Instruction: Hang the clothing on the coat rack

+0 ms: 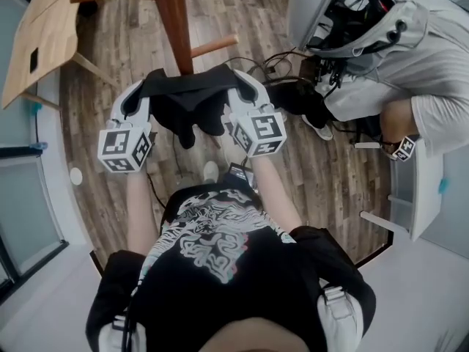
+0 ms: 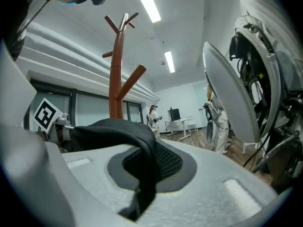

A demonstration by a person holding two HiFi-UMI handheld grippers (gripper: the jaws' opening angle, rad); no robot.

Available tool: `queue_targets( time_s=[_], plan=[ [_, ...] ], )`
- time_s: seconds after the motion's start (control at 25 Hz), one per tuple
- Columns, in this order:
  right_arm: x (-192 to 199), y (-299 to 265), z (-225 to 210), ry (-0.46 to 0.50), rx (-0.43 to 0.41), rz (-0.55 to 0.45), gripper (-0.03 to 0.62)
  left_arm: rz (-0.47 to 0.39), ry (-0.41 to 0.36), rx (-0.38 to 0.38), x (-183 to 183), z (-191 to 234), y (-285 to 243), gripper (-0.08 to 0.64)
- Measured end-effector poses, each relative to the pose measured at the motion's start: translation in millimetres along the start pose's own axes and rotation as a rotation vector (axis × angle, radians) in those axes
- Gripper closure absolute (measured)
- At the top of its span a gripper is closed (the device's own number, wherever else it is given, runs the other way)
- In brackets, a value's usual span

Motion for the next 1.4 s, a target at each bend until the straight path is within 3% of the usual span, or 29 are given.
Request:
queue_targets(
  time_s=[1.4],
  plan=[
    [57, 2, 9, -0.122, -0.048, 0.1, 0.578, 0.085, 0.065, 0.081, 59, -11, -5, 0.558]
  ],
)
Point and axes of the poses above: the fingertips, and each gripper's own axes: y backward along the fingers, z to its left, x out of its underside, the point moved 8 cm from there along y, backward along the fingers, and after that the axes turned 14 degrees about -z, right-handed, at the moved point
